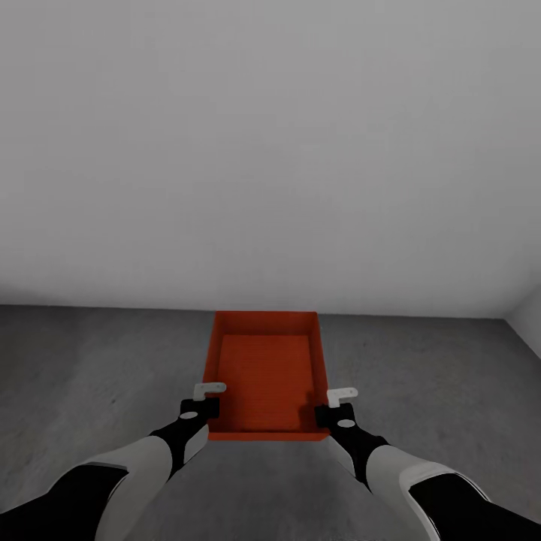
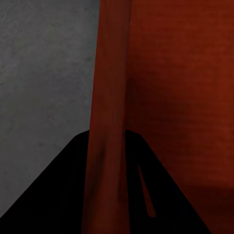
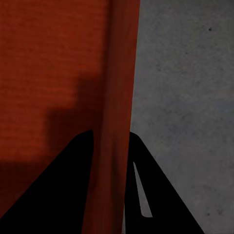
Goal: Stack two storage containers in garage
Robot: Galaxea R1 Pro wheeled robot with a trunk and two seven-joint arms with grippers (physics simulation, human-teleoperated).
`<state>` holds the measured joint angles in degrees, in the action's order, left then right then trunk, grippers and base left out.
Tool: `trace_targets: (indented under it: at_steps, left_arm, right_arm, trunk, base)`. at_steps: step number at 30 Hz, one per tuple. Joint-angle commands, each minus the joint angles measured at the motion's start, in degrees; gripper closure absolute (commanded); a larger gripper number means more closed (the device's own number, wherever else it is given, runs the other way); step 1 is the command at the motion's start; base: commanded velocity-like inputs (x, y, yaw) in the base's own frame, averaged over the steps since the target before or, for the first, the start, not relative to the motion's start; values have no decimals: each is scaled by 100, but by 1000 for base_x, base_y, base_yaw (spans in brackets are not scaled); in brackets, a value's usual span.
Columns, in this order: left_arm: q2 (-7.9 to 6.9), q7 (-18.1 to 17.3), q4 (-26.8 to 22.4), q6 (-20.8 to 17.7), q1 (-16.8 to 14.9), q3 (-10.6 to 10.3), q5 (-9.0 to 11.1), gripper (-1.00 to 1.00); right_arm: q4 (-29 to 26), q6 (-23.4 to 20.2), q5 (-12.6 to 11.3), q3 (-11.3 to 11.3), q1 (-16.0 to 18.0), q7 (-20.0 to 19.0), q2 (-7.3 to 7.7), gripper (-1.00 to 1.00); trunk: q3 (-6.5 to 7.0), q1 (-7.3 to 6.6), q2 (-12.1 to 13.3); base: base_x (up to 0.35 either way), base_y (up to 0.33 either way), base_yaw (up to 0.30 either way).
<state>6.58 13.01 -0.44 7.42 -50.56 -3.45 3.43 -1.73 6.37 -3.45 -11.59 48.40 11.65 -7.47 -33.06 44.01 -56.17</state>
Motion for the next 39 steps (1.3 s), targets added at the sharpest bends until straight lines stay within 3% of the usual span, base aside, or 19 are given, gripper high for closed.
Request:
trace_targets:
  at_steps: [1, 39]
  left_arm:
    - [1, 79, -106, 108, -7, 178, 17, 100]
    - [1, 82, -106, 106, -7, 178, 17, 100]
  right_arm:
    - [32, 31, -138, 25, 3, 39, -9, 100]
    - [32, 31, -138, 25, 3, 39, -9, 100]
  trunk:
    - [-14, 0, -4]
    - [-368, 0, -4]
  base:
    - [0, 0, 0]
    - [0, 0, 0]
